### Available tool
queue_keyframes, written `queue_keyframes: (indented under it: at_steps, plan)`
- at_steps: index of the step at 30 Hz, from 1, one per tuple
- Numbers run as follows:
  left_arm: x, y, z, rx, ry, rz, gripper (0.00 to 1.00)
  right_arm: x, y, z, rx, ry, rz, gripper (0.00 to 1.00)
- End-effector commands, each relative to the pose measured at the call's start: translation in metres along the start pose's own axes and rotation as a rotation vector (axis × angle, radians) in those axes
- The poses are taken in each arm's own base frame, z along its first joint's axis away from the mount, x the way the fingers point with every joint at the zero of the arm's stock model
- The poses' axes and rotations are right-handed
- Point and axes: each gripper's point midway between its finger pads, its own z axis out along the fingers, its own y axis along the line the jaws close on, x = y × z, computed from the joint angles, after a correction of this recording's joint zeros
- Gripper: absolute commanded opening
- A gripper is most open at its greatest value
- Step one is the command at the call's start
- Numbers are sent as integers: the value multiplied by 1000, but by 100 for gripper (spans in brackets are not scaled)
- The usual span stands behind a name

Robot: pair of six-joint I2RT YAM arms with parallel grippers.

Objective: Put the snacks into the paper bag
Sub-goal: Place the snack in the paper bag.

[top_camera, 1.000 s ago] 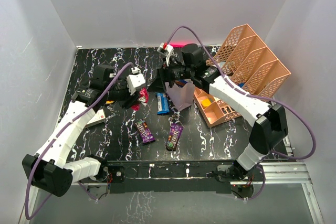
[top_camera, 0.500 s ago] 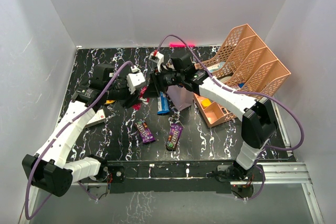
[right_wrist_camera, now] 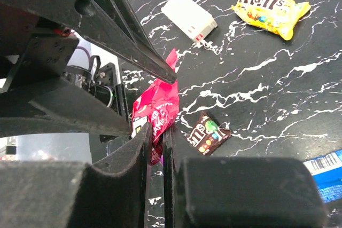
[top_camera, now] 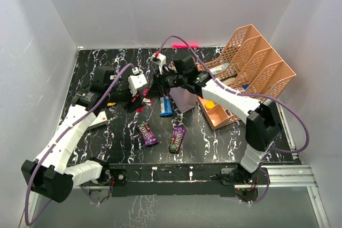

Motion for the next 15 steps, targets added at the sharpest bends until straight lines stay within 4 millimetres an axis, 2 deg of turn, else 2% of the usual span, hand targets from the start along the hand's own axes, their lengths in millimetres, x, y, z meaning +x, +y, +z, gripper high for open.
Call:
queue_keyframes:
  at_steps: [1, 4, 7, 13, 15]
  plan:
    - [-2, -7, -10, -13, -25, 38, 64, -30, 8, -10, 32, -69, -136, 8]
    - [-1, 0, -19, -60, -28, 3, 78, -33, 7, -20, 71, -72, -206, 8]
    - [-2, 8, -31, -115, -37, -28, 84, -41, 7, -38, 119, -85, -287, 8]
    - [9, 37, -50, -293, -8, -106, 98, -66, 14, -88, 177, -151, -369, 8]
    - [14, 47, -55, -346, -5, -138, 98, -75, 11, -108, 206, -180, -384, 8]
